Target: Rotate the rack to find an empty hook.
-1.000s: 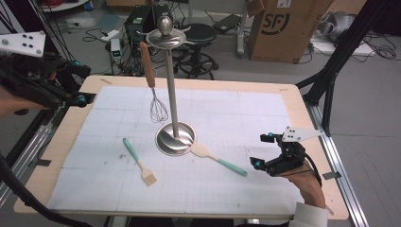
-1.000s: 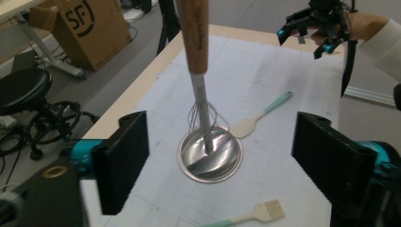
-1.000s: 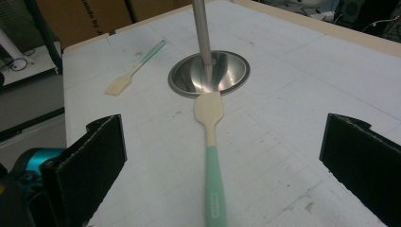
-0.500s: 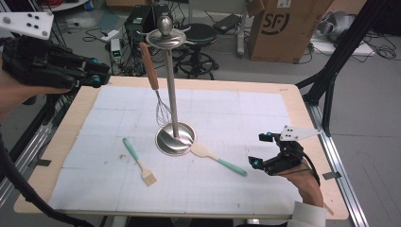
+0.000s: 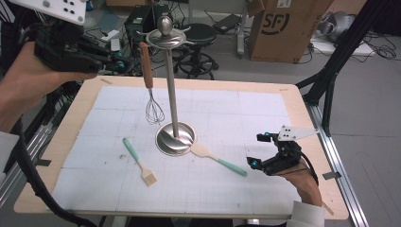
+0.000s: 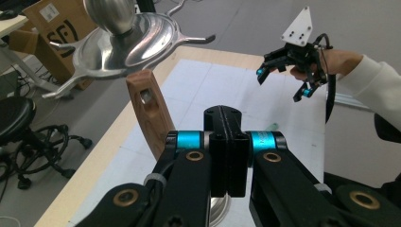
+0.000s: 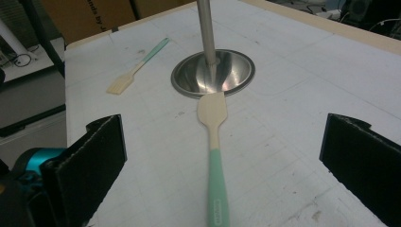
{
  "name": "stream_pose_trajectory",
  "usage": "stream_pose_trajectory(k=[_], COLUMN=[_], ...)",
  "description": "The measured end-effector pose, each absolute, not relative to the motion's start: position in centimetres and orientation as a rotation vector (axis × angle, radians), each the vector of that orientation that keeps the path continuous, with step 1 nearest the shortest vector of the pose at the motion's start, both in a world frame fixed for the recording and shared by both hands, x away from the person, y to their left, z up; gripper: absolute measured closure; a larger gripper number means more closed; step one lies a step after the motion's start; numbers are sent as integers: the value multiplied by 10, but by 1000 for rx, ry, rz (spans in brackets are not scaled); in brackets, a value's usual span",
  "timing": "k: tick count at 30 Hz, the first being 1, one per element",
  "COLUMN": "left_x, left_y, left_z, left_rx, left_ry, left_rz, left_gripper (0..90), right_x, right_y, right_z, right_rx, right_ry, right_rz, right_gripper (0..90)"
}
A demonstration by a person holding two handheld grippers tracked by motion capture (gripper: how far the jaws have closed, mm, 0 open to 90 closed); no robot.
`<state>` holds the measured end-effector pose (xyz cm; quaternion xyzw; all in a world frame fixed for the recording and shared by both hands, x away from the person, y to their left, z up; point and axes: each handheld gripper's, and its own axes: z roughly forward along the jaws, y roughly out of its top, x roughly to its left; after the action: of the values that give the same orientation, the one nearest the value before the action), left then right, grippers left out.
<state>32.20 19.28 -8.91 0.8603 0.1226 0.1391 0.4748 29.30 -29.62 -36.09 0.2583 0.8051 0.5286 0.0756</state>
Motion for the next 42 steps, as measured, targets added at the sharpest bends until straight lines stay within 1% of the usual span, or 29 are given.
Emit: stream_pose_trajectory(k=[14,21,32,37,42], left_x=[352,360,380,380,372], left_y=[186,188,197,197,197], left_z=[-89,-90,-89,-89,-86], left_rx=[2101,2098,2106,2112,2115], left_ry=[351,360,410,413,401], left_rz=[360,357,401,407,411], left_gripper=[899,899,899,899,899], right_x=[292,294,290,288,287], right_y=[-299,-296,-302,-304,-304], right_z=[-360,-362,-365,-366,-365], right_rx=[765,776,802,804,805], right_ry=[2400,2423,2420,2420,2416], right_rz=[1608,1595,1587,1583,1586], right_gripper=[1,1,1,1,1])
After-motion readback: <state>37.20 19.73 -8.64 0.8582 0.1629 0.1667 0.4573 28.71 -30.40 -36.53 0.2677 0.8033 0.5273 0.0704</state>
